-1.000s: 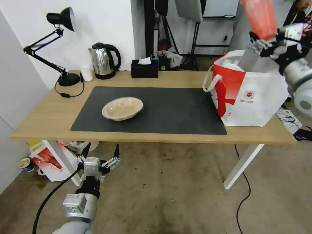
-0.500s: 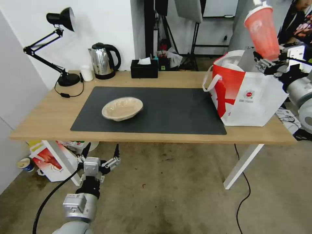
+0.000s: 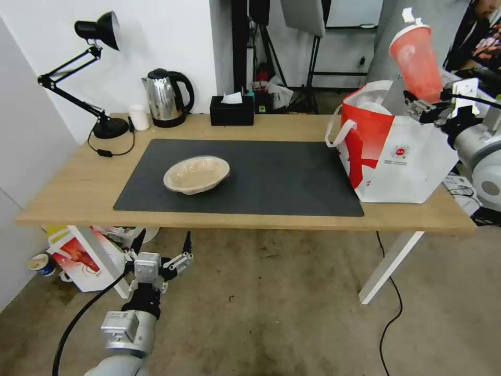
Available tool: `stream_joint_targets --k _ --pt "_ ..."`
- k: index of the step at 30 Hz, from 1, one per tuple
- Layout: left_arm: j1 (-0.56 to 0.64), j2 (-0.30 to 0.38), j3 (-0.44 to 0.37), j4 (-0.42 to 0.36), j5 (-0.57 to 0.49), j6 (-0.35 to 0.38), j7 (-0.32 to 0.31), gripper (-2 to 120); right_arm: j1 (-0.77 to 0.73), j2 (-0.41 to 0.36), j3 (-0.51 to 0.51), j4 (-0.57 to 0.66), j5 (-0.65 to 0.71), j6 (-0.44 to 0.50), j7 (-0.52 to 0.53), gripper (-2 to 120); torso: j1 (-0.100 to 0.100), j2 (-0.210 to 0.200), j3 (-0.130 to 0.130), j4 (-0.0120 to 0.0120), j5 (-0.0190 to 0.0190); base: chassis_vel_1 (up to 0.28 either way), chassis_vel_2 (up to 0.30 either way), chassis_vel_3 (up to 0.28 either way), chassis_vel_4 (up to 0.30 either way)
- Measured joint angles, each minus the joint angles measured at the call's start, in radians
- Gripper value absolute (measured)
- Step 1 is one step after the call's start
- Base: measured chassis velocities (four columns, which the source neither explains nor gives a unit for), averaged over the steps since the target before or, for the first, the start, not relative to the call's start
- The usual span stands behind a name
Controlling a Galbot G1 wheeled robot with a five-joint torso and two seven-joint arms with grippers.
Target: Pick up the trash from the table and place it into the takeout bag.
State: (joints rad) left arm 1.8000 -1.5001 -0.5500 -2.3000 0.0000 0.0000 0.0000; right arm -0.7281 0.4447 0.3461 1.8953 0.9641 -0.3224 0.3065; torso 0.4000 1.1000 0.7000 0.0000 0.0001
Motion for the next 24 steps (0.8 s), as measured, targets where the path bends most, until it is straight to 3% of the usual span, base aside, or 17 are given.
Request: stream_joint_targets --k 12,24 --pt "0.000 0.000 0.000 0.000 0.000 0.000 0.000 100 0.159 0.005 -0.117 -0.069 0.001 -0.008 0.002 52 0.000 0.000 0.000 0.0000 -0.0001 0.000 0.000 0.000 0.000" --pt "0.000 0.000 0.000 0.000 0.000 0.000 0.000 100 0.186 0.021 -0.142 -0.092 -0.010 -0.013 0.008 52 0.000 0.000 0.000 0.0000 -0.0001 0.000 0.000 0.000 0.000"
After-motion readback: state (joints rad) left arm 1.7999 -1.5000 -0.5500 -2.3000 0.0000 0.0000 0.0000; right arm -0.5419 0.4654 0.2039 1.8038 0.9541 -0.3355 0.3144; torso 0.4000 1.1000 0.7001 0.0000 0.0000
